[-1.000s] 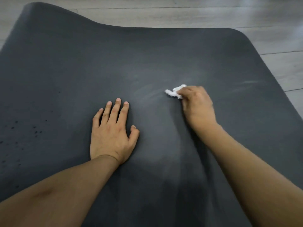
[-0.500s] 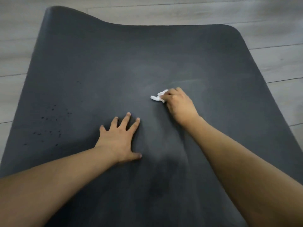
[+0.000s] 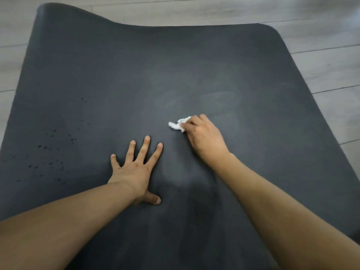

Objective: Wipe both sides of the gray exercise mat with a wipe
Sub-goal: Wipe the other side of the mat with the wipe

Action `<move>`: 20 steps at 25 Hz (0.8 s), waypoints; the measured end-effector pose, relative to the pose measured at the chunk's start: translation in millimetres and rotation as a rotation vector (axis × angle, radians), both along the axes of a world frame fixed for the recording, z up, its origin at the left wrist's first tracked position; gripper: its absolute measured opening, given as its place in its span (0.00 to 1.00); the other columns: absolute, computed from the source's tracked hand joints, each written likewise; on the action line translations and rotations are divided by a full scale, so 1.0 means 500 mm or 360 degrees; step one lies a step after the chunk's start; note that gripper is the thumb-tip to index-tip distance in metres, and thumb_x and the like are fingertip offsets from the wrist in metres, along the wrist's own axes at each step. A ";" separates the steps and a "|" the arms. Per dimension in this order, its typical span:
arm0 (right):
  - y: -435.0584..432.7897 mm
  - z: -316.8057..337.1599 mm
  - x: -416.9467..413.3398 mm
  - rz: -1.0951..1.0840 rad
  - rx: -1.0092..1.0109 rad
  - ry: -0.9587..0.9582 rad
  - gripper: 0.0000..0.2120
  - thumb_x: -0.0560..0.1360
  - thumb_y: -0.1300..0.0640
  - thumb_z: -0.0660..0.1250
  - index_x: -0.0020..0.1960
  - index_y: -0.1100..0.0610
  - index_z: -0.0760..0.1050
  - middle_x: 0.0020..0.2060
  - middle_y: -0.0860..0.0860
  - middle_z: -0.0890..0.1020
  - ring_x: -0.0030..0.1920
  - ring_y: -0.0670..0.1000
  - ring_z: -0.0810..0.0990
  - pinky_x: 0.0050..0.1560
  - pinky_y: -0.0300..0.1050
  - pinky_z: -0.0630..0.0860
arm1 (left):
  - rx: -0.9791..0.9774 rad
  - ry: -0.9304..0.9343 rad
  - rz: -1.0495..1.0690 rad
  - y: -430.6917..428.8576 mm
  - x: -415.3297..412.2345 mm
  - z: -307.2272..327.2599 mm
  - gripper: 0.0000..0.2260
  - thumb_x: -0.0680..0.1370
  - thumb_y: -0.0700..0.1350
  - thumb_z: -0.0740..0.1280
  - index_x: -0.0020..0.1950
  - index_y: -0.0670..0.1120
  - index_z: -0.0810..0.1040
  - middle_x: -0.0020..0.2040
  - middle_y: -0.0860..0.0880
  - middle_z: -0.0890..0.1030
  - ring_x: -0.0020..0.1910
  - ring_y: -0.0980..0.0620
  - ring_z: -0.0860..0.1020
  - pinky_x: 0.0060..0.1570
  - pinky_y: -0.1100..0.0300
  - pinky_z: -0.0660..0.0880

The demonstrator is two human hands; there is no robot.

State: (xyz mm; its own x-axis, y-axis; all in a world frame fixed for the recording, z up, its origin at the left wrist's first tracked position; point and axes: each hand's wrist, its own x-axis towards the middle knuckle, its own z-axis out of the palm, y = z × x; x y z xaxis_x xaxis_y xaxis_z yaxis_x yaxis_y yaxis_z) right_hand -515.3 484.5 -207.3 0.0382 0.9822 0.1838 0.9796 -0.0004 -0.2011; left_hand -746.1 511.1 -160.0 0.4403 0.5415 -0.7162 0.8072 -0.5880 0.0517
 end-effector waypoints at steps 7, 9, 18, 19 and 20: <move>-0.002 0.002 -0.002 -0.0856 -0.0077 0.0121 0.24 0.75 0.60 0.50 0.62 0.48 0.78 0.52 0.51 0.80 0.51 0.57 0.73 0.48 0.44 0.64 | -0.0019 0.0033 0.0019 -0.002 0.006 0.005 0.65 0.65 0.69 0.76 0.74 0.62 0.21 0.75 0.53 0.19 0.78 0.41 0.28 0.74 0.26 0.45; -0.027 -0.014 -0.126 -0.0329 -0.0144 0.0101 0.24 0.75 0.57 0.48 0.62 0.48 0.77 0.53 0.48 0.79 0.51 0.53 0.73 0.50 0.42 0.68 | -0.0019 0.0033 0.0023 -0.004 0.005 0.001 0.65 0.64 0.69 0.76 0.75 0.62 0.23 0.75 0.53 0.19 0.78 0.41 0.28 0.74 0.26 0.45; -0.092 0.017 0.095 -0.1117 -0.0083 0.0044 0.15 0.76 0.65 0.58 0.56 0.57 0.80 0.46 0.57 0.76 0.48 0.59 0.71 0.43 0.46 0.63 | 0.0021 0.0069 0.0001 -0.003 0.014 0.002 0.66 0.64 0.69 0.77 0.75 0.61 0.21 0.76 0.53 0.20 0.79 0.40 0.29 0.73 0.26 0.47; -0.093 0.014 0.047 -0.1014 -0.0084 0.0054 0.17 0.76 0.64 0.57 0.58 0.54 0.80 0.47 0.55 0.77 0.48 0.58 0.71 0.45 0.47 0.65 | 0.0024 0.0078 0.0003 -0.004 0.014 0.002 0.66 0.64 0.69 0.77 0.75 0.61 0.21 0.76 0.53 0.20 0.79 0.40 0.29 0.73 0.26 0.47; -0.097 0.011 -0.008 -0.0839 -0.0066 0.0090 0.20 0.75 0.62 0.56 0.61 0.50 0.79 0.48 0.53 0.78 0.48 0.57 0.72 0.46 0.46 0.67 | 0.0036 0.0077 0.0007 -0.004 0.012 0.002 0.66 0.64 0.70 0.77 0.75 0.61 0.21 0.76 0.53 0.20 0.79 0.40 0.29 0.73 0.26 0.47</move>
State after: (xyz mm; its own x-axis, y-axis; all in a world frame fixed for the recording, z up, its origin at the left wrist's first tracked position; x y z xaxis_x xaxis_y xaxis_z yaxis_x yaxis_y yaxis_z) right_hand -519.4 435.9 -201.8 0.5374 0.8335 0.1284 0.8319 -0.4989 -0.2431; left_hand -740.2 509.2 -159.2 0.4029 0.5597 -0.7242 0.8110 -0.5850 -0.0009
